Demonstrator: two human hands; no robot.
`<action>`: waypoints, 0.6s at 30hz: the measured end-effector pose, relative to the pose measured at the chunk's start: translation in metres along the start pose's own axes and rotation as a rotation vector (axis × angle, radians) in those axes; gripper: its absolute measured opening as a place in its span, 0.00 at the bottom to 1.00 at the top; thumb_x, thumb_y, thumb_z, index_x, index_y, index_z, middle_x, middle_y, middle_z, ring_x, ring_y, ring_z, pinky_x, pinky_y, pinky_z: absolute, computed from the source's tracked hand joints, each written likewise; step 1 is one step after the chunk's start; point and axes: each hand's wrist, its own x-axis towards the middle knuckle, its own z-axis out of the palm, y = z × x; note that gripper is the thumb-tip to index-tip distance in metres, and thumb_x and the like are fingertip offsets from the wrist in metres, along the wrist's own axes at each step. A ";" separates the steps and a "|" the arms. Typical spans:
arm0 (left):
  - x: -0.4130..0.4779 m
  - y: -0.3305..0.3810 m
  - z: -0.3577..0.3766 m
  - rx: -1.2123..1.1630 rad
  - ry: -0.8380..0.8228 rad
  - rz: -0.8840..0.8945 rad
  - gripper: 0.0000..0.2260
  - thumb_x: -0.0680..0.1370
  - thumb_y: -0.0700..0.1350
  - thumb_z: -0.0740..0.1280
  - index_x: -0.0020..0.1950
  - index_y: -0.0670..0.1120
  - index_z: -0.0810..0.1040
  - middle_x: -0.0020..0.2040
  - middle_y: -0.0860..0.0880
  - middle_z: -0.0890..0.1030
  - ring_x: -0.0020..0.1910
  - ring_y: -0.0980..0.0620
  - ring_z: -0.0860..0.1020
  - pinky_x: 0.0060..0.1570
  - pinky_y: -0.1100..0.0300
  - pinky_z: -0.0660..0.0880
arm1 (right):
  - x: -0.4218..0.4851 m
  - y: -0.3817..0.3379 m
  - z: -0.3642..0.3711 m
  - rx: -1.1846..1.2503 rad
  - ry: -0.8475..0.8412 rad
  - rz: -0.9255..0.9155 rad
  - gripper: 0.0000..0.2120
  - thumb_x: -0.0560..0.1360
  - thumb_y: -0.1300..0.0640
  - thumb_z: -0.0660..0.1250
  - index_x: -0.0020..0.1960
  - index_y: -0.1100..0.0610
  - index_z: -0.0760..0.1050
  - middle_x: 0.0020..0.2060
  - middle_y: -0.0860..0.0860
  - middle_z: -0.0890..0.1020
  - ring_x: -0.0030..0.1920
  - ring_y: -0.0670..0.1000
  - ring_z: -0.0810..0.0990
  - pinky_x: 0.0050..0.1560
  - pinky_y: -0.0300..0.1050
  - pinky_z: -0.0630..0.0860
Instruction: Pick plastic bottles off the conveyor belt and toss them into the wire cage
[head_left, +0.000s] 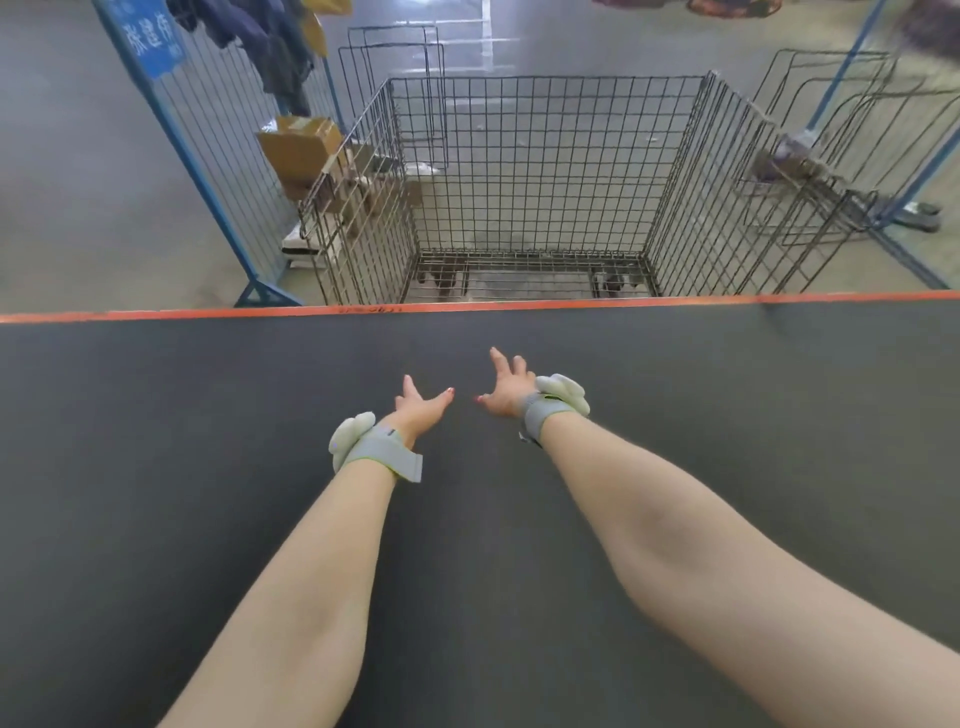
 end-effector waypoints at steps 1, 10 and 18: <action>-0.015 -0.008 -0.004 0.049 0.011 -0.001 0.40 0.79 0.58 0.62 0.79 0.47 0.39 0.79 0.42 0.47 0.78 0.43 0.51 0.76 0.48 0.52 | -0.016 0.000 0.004 -0.020 -0.031 -0.006 0.40 0.77 0.43 0.64 0.79 0.45 0.41 0.78 0.56 0.46 0.75 0.63 0.56 0.75 0.55 0.56; -0.147 -0.109 -0.031 0.425 0.030 -0.097 0.34 0.80 0.58 0.59 0.80 0.48 0.47 0.79 0.41 0.49 0.77 0.40 0.51 0.76 0.47 0.52 | -0.152 -0.003 0.027 -0.202 -0.112 -0.096 0.38 0.78 0.43 0.63 0.79 0.45 0.44 0.79 0.54 0.45 0.76 0.63 0.55 0.75 0.55 0.57; -0.237 -0.213 -0.012 0.566 -0.115 -0.200 0.32 0.80 0.56 0.59 0.80 0.48 0.51 0.79 0.41 0.51 0.77 0.40 0.53 0.75 0.49 0.53 | -0.263 0.043 0.136 -0.268 -0.429 0.021 0.47 0.72 0.33 0.64 0.79 0.42 0.39 0.78 0.52 0.49 0.75 0.59 0.62 0.71 0.54 0.62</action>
